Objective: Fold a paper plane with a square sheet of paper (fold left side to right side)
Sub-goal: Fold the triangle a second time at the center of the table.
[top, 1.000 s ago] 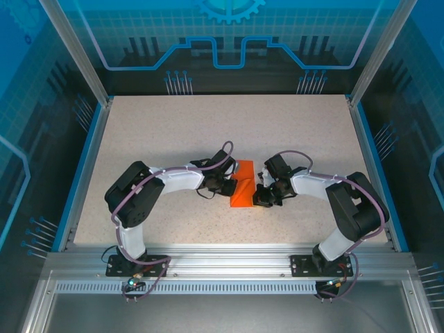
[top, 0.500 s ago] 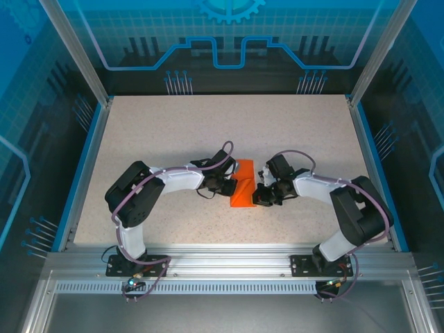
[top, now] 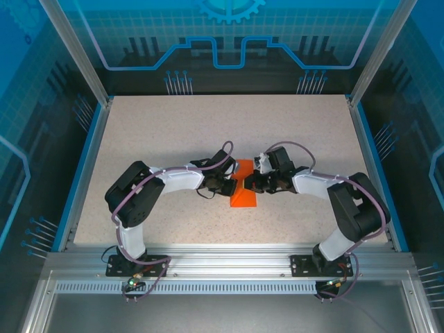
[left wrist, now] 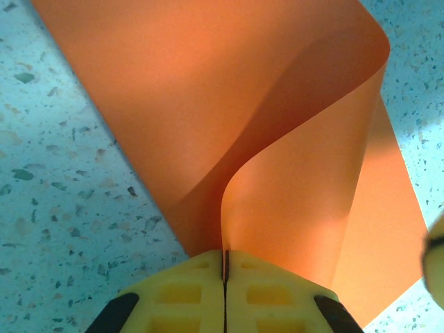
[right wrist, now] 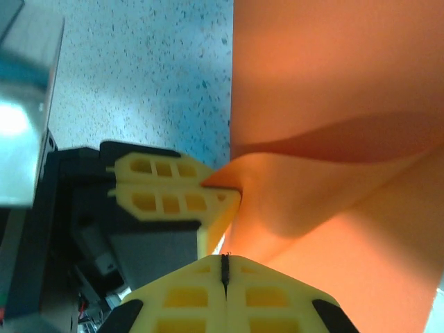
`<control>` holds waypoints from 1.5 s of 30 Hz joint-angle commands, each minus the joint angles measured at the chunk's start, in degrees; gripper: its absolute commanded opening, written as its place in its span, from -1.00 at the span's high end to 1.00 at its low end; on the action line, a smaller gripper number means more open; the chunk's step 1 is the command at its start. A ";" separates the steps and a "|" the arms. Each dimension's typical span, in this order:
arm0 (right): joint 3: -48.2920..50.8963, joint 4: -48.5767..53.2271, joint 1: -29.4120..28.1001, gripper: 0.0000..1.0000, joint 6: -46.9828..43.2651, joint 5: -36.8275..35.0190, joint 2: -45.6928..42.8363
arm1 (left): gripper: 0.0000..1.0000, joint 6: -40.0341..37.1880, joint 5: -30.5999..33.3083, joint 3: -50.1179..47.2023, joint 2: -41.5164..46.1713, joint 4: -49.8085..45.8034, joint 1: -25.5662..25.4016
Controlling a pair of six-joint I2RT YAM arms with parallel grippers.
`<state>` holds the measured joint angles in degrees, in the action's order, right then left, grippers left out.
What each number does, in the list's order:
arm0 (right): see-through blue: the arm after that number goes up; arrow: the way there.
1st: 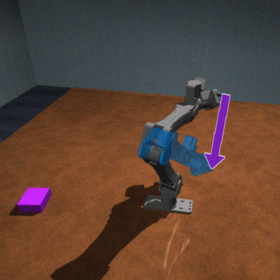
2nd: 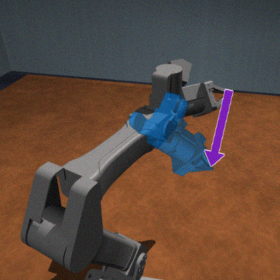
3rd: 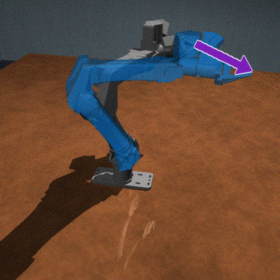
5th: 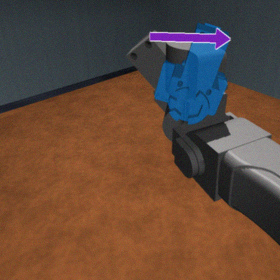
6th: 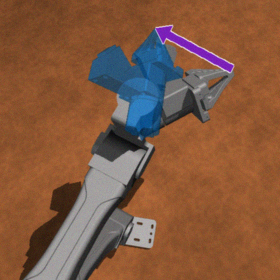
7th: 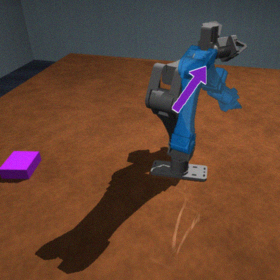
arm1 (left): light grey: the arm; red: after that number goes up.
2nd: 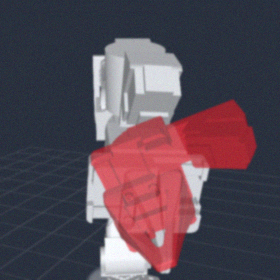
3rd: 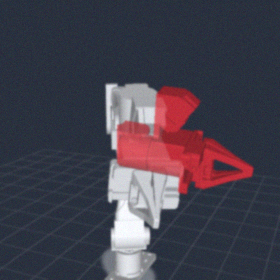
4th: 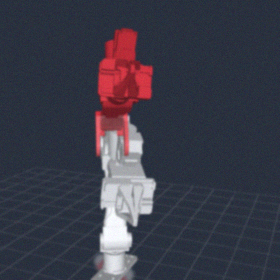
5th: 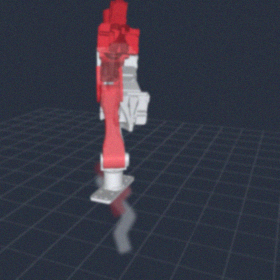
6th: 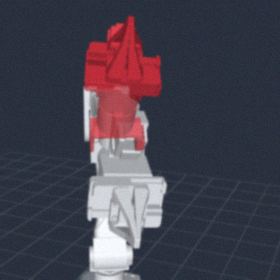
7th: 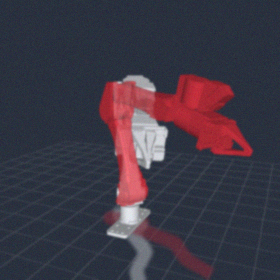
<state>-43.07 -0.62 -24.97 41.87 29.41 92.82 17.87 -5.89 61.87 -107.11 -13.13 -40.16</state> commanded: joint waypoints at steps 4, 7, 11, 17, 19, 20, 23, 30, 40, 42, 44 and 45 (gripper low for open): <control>-3.40 -2.50 -0.82 0.99 0.76 1.87 4.09 | 0.87 -0.64 -1.32 -0.61 -1.35 0.02 -0.05; -4.40 -1.95 -1.02 1.00 0.59 1.66 5.87 | 0.87 -0.64 -1.32 -0.52 -1.53 -0.06 -0.13; -4.92 -1.14 -1.22 1.00 0.24 1.36 7.68 | 0.87 -0.69 -1.29 -0.30 -1.61 -0.14 -0.17; -4.83 0.57 -1.30 1.00 -1.02 0.25 8.95 | 0.87 -0.89 -1.32 -0.10 -1.70 -0.32 -0.31; -4.85 1.09 -1.31 1.00 -1.47 -0.28 9.26 | 0.87 -0.91 -1.40 -0.08 -1.62 -0.32 -0.32; -4.84 1.40 -1.30 1.00 -1.69 -0.46 9.24 | 0.86 -0.95 -1.49 -0.08 -1.61 -0.26 -0.29; -4.84 2.50 -1.29 1.00 -2.39 -1.31 9.31 | 0.87 -1.08 -1.48 -0.08 -1.50 -0.48 -0.36; -4.92 5.17 -1.31 1.00 -3.90 -3.42 9.64 | 0.86 -1.17 -1.34 -0.08 -1.29 -0.83 -0.37; -3.98 7.69 -1.31 1.00 -4.51 -5.56 9.66 | 0.78 -1.41 -1.02 0.01 -0.21 -1.52 -0.38; -3.63 7.90 -1.31 1.00 -4.38 -5.97 9.65 | 0.73 -1.52 -0.49 0.31 0.89 -2.39 -0.37; -3.18 7.87 -1.30 1.00 -4.25 -6.22 9.66 | 0.65 -1.65 0.11 0.61 2.44 -3.28 -0.36; -2.88 7.75 -1.30 1.00 -4.12 -6.24 9.51 | 0.61 -1.70 0.56 0.72 3.47 -3.82 -0.36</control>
<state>-47.00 3.79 -25.63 38.37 25.71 101.30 17.47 -6.07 61.89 -106.96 -13.30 -40.34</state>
